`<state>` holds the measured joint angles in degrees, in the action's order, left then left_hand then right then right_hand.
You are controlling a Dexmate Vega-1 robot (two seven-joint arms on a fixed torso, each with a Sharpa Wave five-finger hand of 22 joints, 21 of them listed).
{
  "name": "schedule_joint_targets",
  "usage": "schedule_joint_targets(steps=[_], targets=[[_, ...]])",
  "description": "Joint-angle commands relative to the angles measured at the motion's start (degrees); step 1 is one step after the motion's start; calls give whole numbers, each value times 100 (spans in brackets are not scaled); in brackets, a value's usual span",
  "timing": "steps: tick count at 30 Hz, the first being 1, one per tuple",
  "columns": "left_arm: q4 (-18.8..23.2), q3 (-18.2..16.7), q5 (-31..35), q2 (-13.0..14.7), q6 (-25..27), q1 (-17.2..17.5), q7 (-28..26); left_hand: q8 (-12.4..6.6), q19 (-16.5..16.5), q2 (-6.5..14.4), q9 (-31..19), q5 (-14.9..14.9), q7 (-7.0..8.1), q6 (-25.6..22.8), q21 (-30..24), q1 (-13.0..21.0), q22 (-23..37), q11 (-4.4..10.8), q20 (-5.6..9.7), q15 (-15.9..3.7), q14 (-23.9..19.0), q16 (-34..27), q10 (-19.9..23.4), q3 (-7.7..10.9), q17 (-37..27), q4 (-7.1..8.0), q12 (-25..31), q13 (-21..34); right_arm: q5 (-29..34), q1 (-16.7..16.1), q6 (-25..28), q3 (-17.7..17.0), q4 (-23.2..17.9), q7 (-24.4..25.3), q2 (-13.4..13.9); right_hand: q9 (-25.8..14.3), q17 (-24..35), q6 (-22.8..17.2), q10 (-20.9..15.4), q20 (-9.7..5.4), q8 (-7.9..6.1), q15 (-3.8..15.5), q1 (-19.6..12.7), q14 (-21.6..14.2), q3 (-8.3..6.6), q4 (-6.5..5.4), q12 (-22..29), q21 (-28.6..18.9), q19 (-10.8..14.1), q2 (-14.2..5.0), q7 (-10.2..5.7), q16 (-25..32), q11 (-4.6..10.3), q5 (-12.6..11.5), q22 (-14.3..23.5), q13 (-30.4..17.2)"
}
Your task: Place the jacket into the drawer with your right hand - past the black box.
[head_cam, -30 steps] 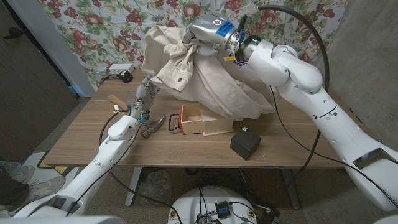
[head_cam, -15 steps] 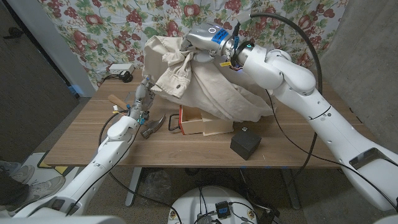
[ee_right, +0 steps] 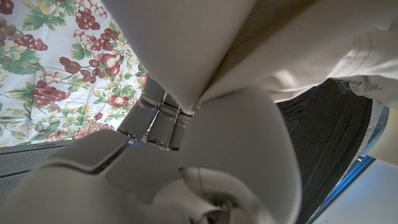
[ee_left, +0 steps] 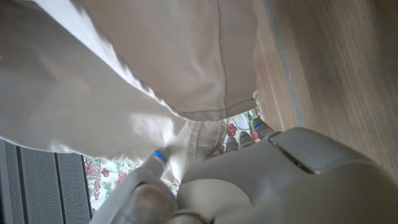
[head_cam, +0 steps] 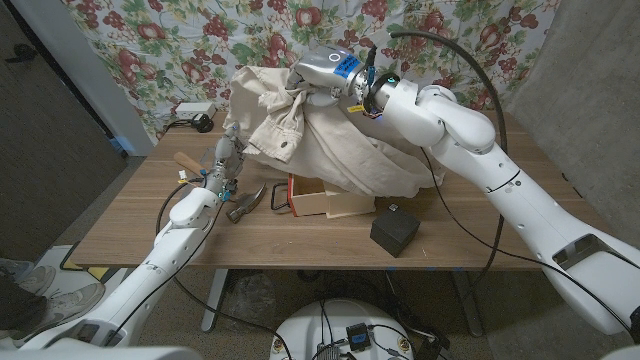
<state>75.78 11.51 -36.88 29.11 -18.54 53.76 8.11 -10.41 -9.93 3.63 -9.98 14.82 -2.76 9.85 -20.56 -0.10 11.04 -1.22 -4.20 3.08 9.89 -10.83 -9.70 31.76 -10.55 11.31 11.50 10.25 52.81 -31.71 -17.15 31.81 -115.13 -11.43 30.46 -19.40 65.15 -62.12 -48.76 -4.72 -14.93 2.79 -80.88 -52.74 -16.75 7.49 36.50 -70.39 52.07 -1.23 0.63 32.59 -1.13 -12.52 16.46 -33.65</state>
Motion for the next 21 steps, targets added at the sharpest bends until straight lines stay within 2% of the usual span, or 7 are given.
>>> schedule_joint_targets(steps=[1, 21], targets=[[-2, -42, -4, 23, 28, 32, -43, -15, -85, 727, -24, -9, 10, 726, 18, 6, 27, -15, -10, 15, 728, -6, -757, 29, -5, 4, 1, 31, 15, 163, -35, 191, 450, 160, -102, -17, 34, -155, -59, -836, -16, 899, -611, -495, 16, -27, -16, -51, -300, -615, 96, -7, 30, -23, -12, -37], [-34, -30, 20, 12, 30, -3, -71, -14, -86, 726, -24, -9, 10, 730, 24, 6, 28, -18, -12, 18, 736, -4, -769, 29, -5, 4, -3, 32, 17, 148, -88, 333, 623, 293, -43, -21, 59, -174, -78, -836, 5, 896, -615, -516, 23, -30, -58, -104, -325, -623, 106, -34, 21, -28, -76, -46]])
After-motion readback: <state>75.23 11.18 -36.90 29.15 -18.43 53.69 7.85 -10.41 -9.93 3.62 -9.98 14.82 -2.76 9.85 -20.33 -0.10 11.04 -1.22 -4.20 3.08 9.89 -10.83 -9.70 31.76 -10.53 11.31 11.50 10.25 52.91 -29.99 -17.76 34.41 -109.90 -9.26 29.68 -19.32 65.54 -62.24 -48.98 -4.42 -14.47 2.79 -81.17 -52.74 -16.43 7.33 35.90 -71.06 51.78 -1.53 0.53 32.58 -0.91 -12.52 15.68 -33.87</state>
